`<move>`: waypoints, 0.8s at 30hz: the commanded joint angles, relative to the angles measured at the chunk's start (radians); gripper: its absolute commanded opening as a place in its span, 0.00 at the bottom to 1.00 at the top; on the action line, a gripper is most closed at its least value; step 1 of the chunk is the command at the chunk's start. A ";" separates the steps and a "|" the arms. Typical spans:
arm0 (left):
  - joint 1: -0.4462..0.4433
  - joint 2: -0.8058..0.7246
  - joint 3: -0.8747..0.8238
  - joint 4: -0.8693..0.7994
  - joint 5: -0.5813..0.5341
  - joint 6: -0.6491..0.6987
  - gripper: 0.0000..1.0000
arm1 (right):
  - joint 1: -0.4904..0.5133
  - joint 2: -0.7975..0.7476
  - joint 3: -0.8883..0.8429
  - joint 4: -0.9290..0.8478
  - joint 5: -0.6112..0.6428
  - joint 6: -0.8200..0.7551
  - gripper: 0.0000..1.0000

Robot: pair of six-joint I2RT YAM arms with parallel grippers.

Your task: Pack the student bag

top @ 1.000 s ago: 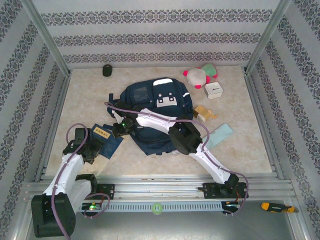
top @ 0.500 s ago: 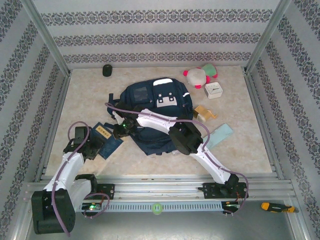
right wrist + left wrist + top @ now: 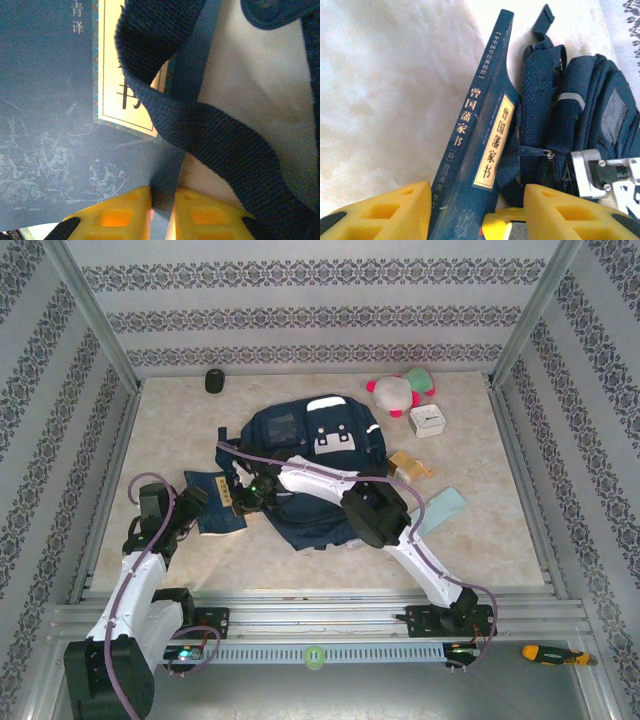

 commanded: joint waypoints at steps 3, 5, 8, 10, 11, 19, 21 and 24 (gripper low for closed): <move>-0.015 0.002 -0.004 0.047 0.181 -0.003 0.50 | 0.015 -0.004 -0.063 0.012 -0.046 0.034 0.16; -0.016 0.013 -0.012 0.071 0.205 -0.009 0.51 | 0.015 -0.005 -0.063 0.017 -0.047 0.037 0.16; -0.016 0.018 -0.015 0.073 0.221 -0.009 0.52 | 0.012 -0.007 -0.068 0.029 -0.047 0.044 0.16; -0.016 0.018 -0.022 0.083 0.231 -0.012 0.52 | 0.011 -0.012 -0.072 0.035 -0.046 0.048 0.16; -0.016 0.015 -0.026 0.085 0.232 -0.015 0.52 | 0.009 -0.017 -0.074 0.039 -0.045 0.051 0.16; -0.019 0.044 -0.053 0.097 0.226 -0.015 0.53 | 0.005 -0.028 -0.079 0.058 -0.039 0.065 0.16; -0.018 0.053 -0.066 0.125 0.226 -0.012 0.53 | 0.002 -0.031 -0.080 0.060 -0.039 0.067 0.16; -0.019 0.078 -0.076 0.172 0.237 -0.018 0.53 | 0.003 -0.035 -0.084 0.063 -0.038 0.068 0.16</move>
